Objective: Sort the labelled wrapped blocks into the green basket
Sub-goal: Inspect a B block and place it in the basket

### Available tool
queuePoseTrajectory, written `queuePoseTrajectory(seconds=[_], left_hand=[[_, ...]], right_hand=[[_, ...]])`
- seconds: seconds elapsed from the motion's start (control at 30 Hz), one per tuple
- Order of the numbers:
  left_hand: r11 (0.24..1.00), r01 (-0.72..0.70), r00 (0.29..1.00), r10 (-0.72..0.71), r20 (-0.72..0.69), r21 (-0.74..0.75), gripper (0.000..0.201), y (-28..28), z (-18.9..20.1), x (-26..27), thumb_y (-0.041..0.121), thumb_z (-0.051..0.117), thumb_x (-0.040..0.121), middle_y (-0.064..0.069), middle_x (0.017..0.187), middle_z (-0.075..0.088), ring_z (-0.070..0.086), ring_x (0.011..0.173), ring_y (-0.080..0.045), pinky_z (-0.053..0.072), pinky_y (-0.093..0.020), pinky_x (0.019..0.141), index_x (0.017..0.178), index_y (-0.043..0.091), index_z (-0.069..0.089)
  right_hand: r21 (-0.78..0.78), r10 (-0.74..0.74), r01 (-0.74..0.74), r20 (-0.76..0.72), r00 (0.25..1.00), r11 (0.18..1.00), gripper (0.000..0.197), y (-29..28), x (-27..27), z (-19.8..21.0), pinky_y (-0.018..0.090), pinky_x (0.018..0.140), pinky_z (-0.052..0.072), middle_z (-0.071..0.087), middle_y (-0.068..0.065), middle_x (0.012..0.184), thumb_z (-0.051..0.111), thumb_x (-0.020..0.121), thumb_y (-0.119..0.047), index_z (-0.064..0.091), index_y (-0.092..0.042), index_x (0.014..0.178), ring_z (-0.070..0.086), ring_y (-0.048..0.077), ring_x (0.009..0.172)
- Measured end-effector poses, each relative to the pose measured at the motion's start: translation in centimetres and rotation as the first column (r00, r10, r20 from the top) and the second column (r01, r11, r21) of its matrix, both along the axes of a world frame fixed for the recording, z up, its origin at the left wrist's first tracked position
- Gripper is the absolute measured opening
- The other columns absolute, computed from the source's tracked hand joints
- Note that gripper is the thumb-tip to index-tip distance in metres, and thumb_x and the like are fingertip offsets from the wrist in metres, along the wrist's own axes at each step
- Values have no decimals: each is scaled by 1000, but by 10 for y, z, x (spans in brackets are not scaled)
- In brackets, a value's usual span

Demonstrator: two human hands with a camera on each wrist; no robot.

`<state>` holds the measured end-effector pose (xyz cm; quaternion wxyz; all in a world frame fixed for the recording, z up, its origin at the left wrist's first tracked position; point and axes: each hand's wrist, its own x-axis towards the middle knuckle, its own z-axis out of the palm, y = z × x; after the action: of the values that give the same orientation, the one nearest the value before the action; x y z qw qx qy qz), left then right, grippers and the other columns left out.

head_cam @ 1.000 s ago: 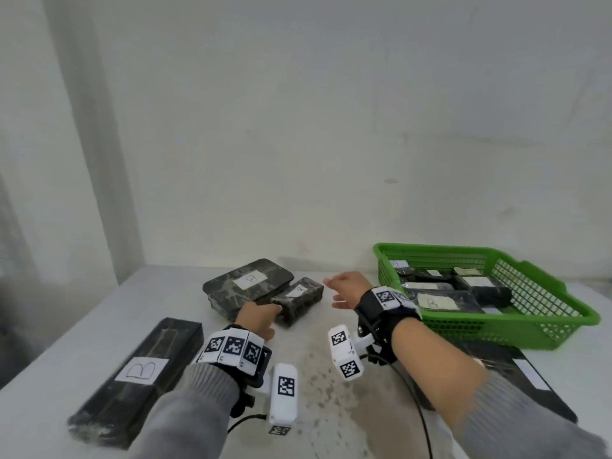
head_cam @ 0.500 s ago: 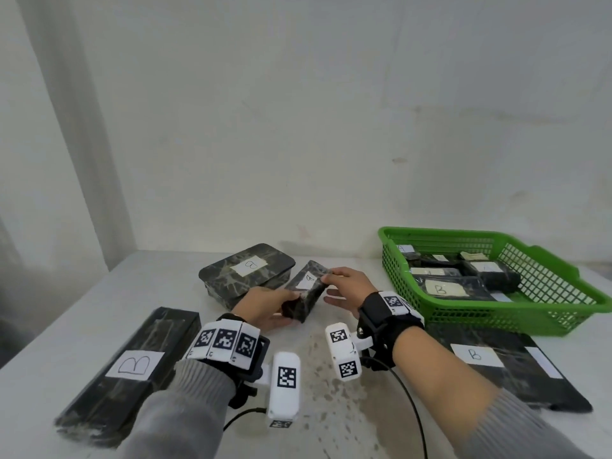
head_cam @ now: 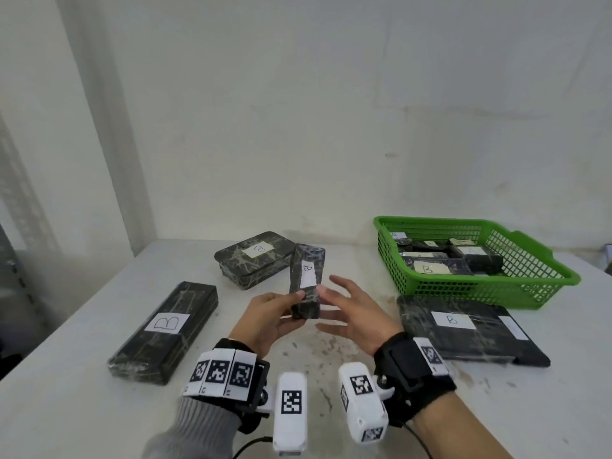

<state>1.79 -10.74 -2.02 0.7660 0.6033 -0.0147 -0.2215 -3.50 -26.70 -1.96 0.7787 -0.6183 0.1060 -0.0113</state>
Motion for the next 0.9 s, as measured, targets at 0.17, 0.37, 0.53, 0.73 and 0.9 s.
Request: queuePoseTrajectory(seconds=[0.17,0.37,0.53,0.73,0.9], left_hand=[[995,52,996,-58,69,86,41,-6,-5,-16,31,70,87,-17,103,72,69,99,-29,55,-40,84,106,-3,58],[999,-16,997,13,76,32,62,-3,-11,-15,47,71,75,-14,114,67,69,102,-25,57,-43,84,118,6,53],[992,-30,997,38,65,-125,59,0,-16,-13,44,68,74,-14,112,66,69,103,-33,59,-51,82,121,15,50],[975,78,995,-63,78,-208,34,-2,-20,-17,29,57,92,-14,119,67,70,102,-33,60,-46,76,125,19,56],[949,-3,998,22,55,-316,21,-5,-25,-15,9,47,100,-15,115,65,69,98,-30,61,-43,76,121,11,48]], right_hand=[[-112,-24,41,144,989,993,34,7,-10,-13,31,78,58,74,6,104,66,92,-24,60,-20,125,72,15,94],[-15,-1,3,143,990,1000,27,-7,-12,-24,34,76,55,71,8,98,49,98,-14,66,-19,118,66,17,89],[23,-67,65,75,995,998,27,-9,-8,-31,36,73,46,69,12,97,46,95,-16,72,-14,102,61,21,85],[-40,-80,89,192,978,995,21,-12,-8,-31,29,72,52,73,9,97,52,94,-6,71,-14,95,66,18,86],[38,-111,106,202,973,994,29,-6,-7,-39,35,75,57,69,8,100,62,83,-41,61,-16,97,68,20,90]])
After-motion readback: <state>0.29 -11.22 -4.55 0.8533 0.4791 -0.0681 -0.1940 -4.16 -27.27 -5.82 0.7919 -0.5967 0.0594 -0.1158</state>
